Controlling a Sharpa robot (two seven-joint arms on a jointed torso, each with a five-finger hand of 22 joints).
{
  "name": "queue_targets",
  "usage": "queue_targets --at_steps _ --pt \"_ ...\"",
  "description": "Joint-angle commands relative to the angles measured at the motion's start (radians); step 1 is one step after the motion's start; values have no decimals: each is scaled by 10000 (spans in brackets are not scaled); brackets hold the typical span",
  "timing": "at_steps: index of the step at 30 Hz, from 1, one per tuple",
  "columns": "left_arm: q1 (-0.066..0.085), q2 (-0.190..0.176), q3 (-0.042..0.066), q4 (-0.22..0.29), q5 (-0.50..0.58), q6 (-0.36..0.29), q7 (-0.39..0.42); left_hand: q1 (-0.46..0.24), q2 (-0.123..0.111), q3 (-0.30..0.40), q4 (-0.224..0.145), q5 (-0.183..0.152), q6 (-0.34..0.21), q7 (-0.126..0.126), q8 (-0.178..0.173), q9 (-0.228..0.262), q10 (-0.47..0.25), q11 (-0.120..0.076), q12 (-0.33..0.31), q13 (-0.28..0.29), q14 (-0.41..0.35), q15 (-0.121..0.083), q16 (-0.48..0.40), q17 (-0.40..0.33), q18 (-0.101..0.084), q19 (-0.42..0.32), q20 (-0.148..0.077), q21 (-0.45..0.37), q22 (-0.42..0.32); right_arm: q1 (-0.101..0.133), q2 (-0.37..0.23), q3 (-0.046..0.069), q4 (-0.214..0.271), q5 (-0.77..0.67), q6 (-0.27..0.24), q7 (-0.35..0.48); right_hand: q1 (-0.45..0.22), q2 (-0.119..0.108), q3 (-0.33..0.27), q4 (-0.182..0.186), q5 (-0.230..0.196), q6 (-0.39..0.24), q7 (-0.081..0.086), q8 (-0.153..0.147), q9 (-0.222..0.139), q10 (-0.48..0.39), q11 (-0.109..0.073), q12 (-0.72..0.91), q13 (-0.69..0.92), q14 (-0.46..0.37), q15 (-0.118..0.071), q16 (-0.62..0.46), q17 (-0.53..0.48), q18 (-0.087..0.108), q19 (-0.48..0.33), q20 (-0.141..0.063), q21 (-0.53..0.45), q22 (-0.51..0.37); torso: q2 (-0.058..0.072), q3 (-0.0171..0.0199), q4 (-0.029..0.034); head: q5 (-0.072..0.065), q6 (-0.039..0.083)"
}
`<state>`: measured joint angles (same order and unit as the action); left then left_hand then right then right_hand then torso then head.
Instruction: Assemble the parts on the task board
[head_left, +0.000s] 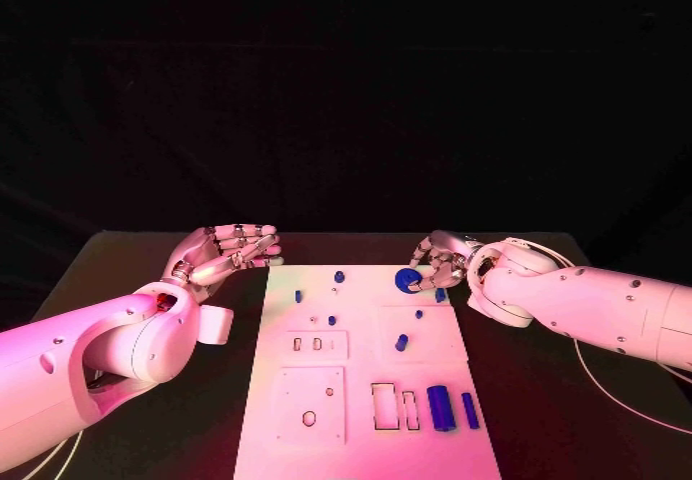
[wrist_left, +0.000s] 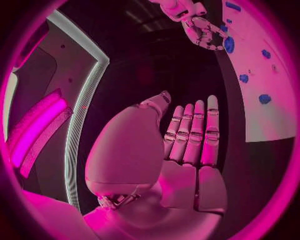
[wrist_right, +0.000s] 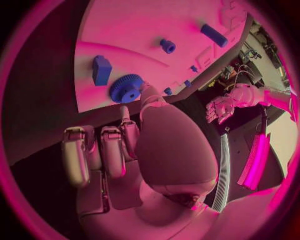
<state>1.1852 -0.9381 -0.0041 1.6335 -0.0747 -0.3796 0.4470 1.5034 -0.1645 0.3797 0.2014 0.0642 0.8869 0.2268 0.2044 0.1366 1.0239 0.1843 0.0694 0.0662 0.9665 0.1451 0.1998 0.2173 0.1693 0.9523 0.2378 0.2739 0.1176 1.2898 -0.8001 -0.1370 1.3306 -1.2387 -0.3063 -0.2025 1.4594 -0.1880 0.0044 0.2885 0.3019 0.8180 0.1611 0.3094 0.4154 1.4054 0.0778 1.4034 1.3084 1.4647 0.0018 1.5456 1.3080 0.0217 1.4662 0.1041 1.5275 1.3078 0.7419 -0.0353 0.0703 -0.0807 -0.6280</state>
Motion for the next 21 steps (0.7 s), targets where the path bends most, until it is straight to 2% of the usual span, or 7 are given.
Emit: queue_targets --at_steps 1,7,12,21 --pt "17 11 9 15 -18 168 46 -12 -94 23 -45 -66 -84 86 -40 -16 -29 11 -61 -15 -55 -3 -75 22 108 -12 6 59 12 -14 43 -4 -49 -58 230 56 14 102 70 -4 33 94 -14 42 -13 67 -4 54 762 910 31 47 1900 -82 734 67 51 2151 -5 -1 6 -20 -27" --pt "17 10 9 5 -18 134 16 -16 -94 25 -47 -66 -86 88 -41 -17 -32 12 -61 -15 -56 -3 -78 24 108 -13 6 60 12 -49 203 -12 -232 -7 231 65 30 199 232 -1 8 166 -23 40 -44 83 -14 101 812 912 24 54 1917 -86 744 61 64 2169 -7 10 5 -45 -101" --pt "17 14 9 -4 -18 127 3 -16 -92 27 -49 -66 -88 90 -42 -17 -34 13 -62 -15 -58 -2 -80 25 108 -14 6 61 12 -102 315 -18 -401 51 277 86 50 394 620 -12 -75 260 -28 -9 -126 95 -24 149 872 916 16 63 1940 -93 759 53 84 2200 1 17 21 6 -108" --pt "17 9 9 -20 -18 130 -6 -16 -92 27 -49 -66 -88 90 -42 -17 -34 13 -62 -15 -58 -2 -80 25 108 -14 6 61 12 -158 378 -24 -460 10 327 105 152 389 1136 -42 -143 425 -43 -67 -234 177 -39 248 993 925 4 78 1989 -113 804 45 140 2274 -6 8 -20 27 -140"
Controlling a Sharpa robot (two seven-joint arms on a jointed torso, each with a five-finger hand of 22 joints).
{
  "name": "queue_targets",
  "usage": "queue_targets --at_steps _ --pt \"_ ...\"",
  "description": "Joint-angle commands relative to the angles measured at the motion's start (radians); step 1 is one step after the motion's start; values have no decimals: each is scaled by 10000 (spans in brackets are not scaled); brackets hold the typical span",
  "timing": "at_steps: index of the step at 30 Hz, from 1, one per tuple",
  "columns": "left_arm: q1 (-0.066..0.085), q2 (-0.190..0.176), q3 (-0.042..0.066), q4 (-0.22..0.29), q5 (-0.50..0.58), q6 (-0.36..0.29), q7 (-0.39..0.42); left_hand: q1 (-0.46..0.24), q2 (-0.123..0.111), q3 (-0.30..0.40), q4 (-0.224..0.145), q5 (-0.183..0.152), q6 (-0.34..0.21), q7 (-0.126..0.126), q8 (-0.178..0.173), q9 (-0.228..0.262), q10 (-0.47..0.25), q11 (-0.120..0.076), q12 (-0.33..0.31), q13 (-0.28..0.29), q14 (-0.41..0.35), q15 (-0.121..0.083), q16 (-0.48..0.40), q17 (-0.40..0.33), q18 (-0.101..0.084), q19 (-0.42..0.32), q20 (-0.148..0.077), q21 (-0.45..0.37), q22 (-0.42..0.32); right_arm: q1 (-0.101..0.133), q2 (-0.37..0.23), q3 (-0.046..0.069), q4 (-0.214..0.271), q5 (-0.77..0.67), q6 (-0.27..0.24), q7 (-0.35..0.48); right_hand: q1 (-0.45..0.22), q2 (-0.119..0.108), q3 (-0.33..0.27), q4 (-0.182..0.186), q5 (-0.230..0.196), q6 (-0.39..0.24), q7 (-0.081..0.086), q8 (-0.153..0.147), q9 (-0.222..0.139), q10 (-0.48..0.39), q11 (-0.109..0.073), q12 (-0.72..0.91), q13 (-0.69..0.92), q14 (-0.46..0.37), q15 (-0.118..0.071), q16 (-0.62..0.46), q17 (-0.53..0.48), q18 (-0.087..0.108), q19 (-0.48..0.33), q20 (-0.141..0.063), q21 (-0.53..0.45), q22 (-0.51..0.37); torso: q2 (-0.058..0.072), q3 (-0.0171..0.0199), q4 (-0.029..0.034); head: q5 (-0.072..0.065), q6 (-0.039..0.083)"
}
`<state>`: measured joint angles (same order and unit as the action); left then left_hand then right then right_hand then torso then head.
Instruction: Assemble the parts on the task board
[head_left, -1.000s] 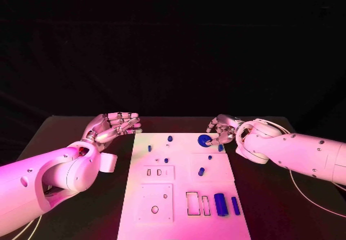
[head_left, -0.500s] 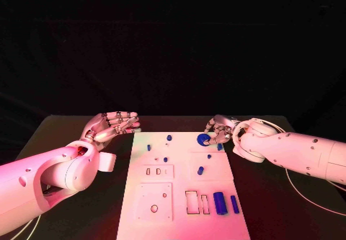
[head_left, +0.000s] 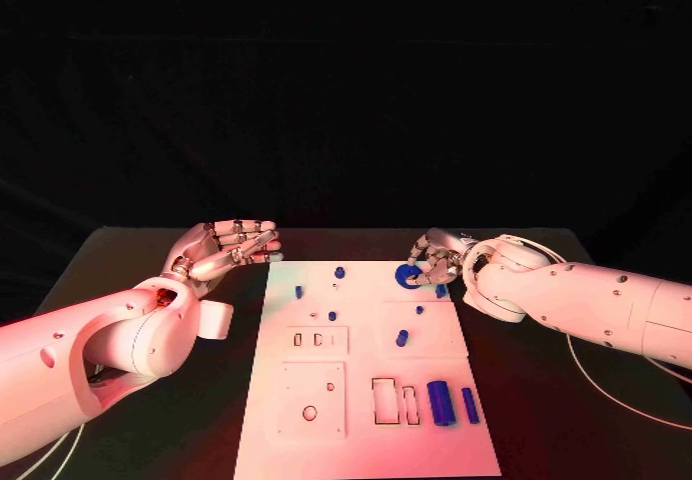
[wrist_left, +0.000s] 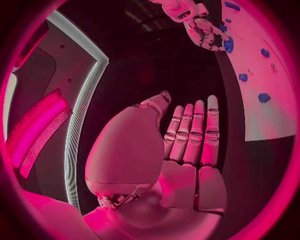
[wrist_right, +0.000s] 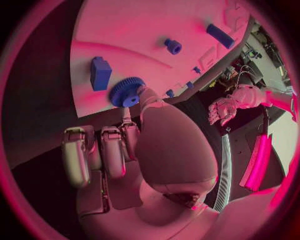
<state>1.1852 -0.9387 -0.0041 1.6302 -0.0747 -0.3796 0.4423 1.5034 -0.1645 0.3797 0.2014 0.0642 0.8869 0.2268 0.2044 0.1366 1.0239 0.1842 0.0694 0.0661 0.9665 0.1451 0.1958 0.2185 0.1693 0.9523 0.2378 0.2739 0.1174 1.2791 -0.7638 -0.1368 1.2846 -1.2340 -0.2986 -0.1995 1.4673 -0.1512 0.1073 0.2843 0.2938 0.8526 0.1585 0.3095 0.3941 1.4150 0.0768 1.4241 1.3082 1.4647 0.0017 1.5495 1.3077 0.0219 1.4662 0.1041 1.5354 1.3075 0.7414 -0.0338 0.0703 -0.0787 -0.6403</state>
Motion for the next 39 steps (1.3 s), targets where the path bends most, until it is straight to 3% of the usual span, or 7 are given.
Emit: queue_targets --at_steps 1,8,13,21,27,33,39 --pt "17 15 9 12 -18 132 40 -16 -92 27 -49 -66 -88 90 -42 -17 -34 14 -62 -15 -58 -2 -41 14 108 -14 7 61 13 -52 14 -26 4 -62 253 69 84 10 171 -2 -69 110 -23 -71 -33 101 -34 62 1018 928 2 43 2005 -119 815 43 73 2293 -3 -7 -18 2 -28" --pt "17 4 9 9 -18 137 28 -16 -92 27 -49 -66 -88 90 -42 -17 -34 14 -62 -15 -58 -2 -41 14 108 -14 7 61 13 -70 -14 -29 74 -487 45 -13 180 -193 1023 -21 -320 321 -53 -181 -203 144 -66 102 1077 932 -26 51 2027 -142 868 10 139 2378 -15 -6 -7 -7 -33" --pt "17 -1 9 9 -18 145 27 -14 -83 44 -66 -64 -102 99 -50 -21 -53 20 -66 -16 -66 1 -53 22 108 -20 8 66 14 -89 -47 -29 291 -1000 -596 103 226 -488 1943 -137 -116 573 -87 -198 -308 241 -102 185 1179 939 -57 61 2063 -172 939 -14 223 2481 -10 -7 1 14 -9" --pt "17 5 9 6 -18 152 33 -14 -83 44 -66 -64 -102 99 -50 -21 -53 20 -66 -16 -66 1 -53 22 108 -20 8 66 14 -75 -109 -24 1236 -2337 -2078 236 -67 -742 2854 -303 62 914 -195 -93 -338 522 -197 425 1447 958 -138 85 2146 -219 1046 -84 354 2633 -11 -14 0 70 49" --pt "16 22 8 -4 -18 158 27 -12 -79 51 -75 -64 -106 100 -53 -22 -58 22 -66 -16 -71 3 -59 25 108 -23 8 69 15 -27 44 -21 1821 -2929 -2577 47 -251 -856 3258 -436 380 986 -219 -66 -346 568 -223 456 1488 963 -163 91 2169 -219 1046 -112 354 2633 -10 -13 18 94 9" --pt "16 42 8 -10 -18 162 23 -12 -79 51 -75 -64 -106 100 -53 -22 -58 22 -66 -16 -71 3 -59 25 108 -23 8 69 15 -4 403 -20 2167 -3092 -2691 -88 -371 -892 3421 -490 385 990 -221 -65 -351 583 -227 463 1500 955 -169 81 2133 -219 1046 -119 354 2633 -4 -16 19 152 -23" --pt "16 66 8 -5 -18 164 22 -16 -76 59 -85 -65 -112 104 -56 -24 -66 26 -65 -16 -82 7 -71 30 107 -27 10 73 16 -5 934 -40 1908 -3013 -2496 -145 -468 -927 3511 -527 343 980 -218 -70 -356 588 -225 464 1503 957 -169 83 2141 -219 1046 -122 354 2633 -17 -46 -1 225 -42"
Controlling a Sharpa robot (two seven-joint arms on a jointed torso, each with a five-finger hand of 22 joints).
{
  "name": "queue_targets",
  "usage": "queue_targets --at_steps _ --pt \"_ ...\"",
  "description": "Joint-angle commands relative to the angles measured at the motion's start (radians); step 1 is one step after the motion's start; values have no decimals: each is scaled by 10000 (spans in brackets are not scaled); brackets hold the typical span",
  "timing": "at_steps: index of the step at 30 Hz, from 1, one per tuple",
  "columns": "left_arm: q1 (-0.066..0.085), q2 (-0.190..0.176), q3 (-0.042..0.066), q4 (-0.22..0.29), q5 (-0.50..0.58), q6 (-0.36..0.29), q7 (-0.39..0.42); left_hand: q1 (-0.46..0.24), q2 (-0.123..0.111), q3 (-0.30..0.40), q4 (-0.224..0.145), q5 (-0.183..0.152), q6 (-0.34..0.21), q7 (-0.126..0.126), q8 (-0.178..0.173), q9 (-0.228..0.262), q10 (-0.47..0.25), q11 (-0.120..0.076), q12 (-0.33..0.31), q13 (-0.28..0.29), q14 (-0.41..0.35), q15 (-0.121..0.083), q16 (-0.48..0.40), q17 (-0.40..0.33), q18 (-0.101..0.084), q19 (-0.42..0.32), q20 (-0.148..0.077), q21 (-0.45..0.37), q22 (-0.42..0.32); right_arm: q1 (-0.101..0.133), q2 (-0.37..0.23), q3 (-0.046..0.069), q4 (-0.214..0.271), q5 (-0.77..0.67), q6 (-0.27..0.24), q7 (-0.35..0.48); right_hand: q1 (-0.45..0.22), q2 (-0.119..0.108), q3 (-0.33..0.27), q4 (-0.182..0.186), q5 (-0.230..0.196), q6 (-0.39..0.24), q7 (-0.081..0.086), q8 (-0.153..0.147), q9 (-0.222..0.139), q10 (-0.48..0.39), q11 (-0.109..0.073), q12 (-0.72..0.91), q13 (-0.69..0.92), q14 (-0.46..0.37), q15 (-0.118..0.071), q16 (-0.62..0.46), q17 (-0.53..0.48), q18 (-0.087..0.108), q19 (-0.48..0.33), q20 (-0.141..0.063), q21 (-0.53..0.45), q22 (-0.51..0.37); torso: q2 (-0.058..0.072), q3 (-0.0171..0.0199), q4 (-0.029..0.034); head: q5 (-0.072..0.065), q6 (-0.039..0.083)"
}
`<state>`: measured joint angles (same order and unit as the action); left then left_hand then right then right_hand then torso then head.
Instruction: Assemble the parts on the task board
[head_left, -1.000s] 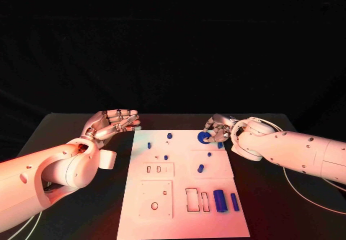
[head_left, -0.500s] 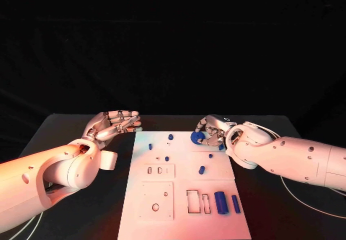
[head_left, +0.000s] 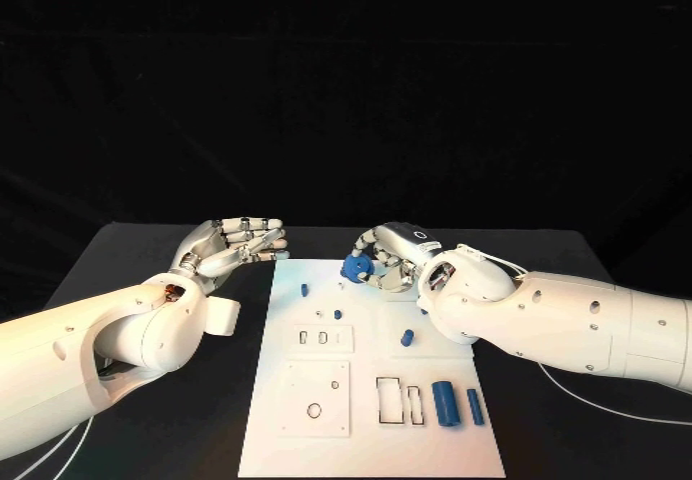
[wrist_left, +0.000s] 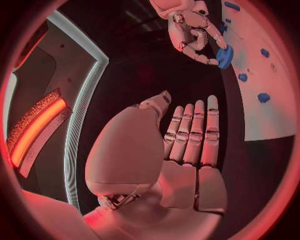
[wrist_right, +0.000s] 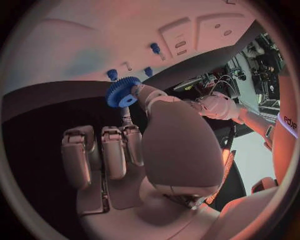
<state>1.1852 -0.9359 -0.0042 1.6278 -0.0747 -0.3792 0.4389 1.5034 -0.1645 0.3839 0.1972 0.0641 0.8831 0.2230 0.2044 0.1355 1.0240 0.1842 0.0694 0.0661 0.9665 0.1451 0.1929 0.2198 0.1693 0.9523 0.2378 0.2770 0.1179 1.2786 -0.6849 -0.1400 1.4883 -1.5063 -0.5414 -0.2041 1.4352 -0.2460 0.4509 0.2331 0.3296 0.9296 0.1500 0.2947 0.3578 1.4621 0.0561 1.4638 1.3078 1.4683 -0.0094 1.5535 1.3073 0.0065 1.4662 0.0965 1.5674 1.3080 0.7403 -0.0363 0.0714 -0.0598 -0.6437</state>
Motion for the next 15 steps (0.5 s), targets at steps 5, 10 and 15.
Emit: queue_targets --at_steps 5,10,15 --pt "16 130 9 8 -10 174 63 -17 -76 17 -42 -65 -73 142 -56 -13 -66 26 -65 -16 -82 6 -41 17 107 -27 10 42 11 -69 647 -50 -544 41 155 -40 -187 8 116 -38 -44 204 -131 75 5 125 -16 74 1517 921 -56 43 2145 -65 1046 -45 34 2628 13 3 5 102 -24" --pt "17 193 9 -6 -5 187 51 -17 -76 17 -42 -65 -73 142 -56 -13 -66 26 -65 -16 -82 6 -41 17 107 -27 10 42 11 -167 1008 -72 -885 173 357 -1 -212 -3 141 -54 -53 187 -126 66 0 124 -13 71 1515 919 -55 41 2137 -65 1046 -45 34 2628 15 -1 9 140 -52" --pt "17 207 9 -21 -3 178 53 -17 -76 17 -42 -65 -73 142 -56 -13 -66 26 -65 -16 -82 6 -41 17 107 -27 10 42 11 -215 1246 -87 -1197 232 567 22 -258 -34 185 -97 -100 159 -116 52 -6 111 -4 58 1503 916 -49 36 2120 -65 1046 -43 34 2628 15 -5 -3 184 -89"
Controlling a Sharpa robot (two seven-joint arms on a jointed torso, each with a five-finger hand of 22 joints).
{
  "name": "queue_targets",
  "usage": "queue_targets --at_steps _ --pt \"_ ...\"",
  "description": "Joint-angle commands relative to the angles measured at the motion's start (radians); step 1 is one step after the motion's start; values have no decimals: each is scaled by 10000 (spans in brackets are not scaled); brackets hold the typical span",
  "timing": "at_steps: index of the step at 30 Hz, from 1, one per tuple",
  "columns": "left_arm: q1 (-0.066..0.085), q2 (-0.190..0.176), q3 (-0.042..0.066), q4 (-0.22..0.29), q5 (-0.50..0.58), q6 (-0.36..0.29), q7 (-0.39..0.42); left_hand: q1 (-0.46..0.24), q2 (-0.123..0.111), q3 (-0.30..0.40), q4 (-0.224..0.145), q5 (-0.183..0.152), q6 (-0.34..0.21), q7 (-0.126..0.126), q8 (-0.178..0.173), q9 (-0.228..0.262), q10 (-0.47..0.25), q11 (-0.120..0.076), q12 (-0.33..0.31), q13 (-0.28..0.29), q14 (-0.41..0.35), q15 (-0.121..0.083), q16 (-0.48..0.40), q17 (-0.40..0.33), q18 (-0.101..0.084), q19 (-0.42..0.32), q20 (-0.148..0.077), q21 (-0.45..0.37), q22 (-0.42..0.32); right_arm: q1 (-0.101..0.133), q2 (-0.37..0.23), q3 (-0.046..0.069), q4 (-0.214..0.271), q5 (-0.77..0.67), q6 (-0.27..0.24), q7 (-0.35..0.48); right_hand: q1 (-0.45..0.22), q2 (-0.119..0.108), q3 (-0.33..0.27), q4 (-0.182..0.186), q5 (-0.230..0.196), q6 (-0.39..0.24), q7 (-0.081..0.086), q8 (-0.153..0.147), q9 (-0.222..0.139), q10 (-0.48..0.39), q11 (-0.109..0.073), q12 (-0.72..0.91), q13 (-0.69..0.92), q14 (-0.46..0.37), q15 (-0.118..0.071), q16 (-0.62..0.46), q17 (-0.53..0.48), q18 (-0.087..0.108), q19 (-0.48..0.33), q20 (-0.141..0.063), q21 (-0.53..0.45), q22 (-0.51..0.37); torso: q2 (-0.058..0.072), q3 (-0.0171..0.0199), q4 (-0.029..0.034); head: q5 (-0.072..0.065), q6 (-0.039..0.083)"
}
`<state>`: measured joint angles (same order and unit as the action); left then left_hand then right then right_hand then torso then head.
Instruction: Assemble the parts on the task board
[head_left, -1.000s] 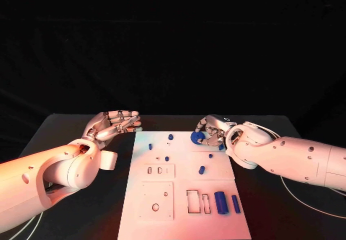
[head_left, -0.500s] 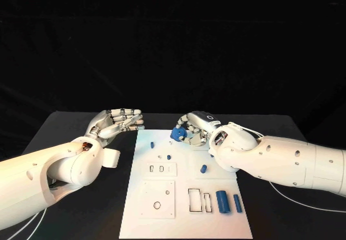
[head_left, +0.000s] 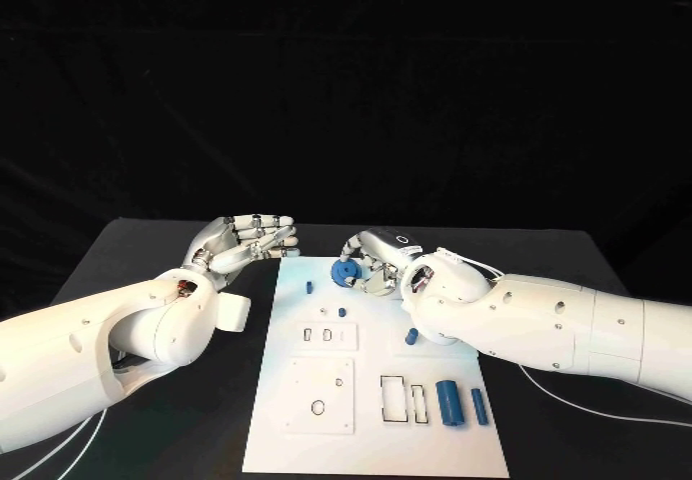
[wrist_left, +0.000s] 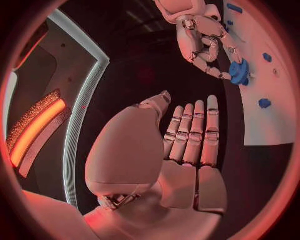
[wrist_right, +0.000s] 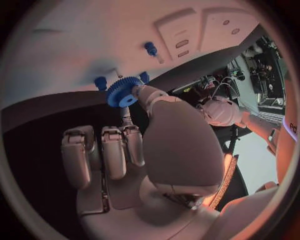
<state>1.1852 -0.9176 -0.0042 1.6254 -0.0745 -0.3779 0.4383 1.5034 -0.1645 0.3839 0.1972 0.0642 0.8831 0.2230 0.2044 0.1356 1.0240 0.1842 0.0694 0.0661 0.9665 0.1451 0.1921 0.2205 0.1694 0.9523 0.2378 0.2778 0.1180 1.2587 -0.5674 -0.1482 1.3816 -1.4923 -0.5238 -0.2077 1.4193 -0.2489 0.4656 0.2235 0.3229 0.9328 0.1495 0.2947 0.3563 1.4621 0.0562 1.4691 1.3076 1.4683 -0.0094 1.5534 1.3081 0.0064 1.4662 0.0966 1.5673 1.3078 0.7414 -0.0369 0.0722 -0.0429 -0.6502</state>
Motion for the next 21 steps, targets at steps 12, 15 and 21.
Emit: queue_targets --at_steps 12,15,21 --pt "19 21 10 -2 -4 169 53 -17 -76 17 -43 -65 -73 142 -56 -13 -66 26 -65 -16 -82 7 -33 10 106 -27 10 34 10 -123 344 -44 -525 85 881 6 -163 -18 100 -50 -82 120 -103 49 6 118 3 12 1513 917 -42 38 2116 -64 1046 -38 35 2630 5 24 -31 33 -61" --pt "19 18 10 -3 -4 169 51 -17 -76 17 -43 -65 -73 142 -56 -13 -66 26 -65 -16 -82 7 -33 10 106 -27 10 34 10 -151 378 -48 -579 79 942 4 -163 -18 100 -50 -82 120 -103 49 6 118 3 12 1513 917 -42 38 2116 -64 1046 -38 35 2630 1 28 -32 1 -65" --pt "19 13 10 -8 -4 178 34 -17 -76 17 -43 -65 -73 142 -56 -13 -66 26 -65 -16 -82 7 -33 10 106 -27 10 34 10 -222 448 -51 -659 67 969 10 -233 -42 128 -77 -126 102 -93 39 2 94 12 -12 1489 914 -36 35 2106 -64 1046 -33 35 2630 7 35 -39 26 -56"
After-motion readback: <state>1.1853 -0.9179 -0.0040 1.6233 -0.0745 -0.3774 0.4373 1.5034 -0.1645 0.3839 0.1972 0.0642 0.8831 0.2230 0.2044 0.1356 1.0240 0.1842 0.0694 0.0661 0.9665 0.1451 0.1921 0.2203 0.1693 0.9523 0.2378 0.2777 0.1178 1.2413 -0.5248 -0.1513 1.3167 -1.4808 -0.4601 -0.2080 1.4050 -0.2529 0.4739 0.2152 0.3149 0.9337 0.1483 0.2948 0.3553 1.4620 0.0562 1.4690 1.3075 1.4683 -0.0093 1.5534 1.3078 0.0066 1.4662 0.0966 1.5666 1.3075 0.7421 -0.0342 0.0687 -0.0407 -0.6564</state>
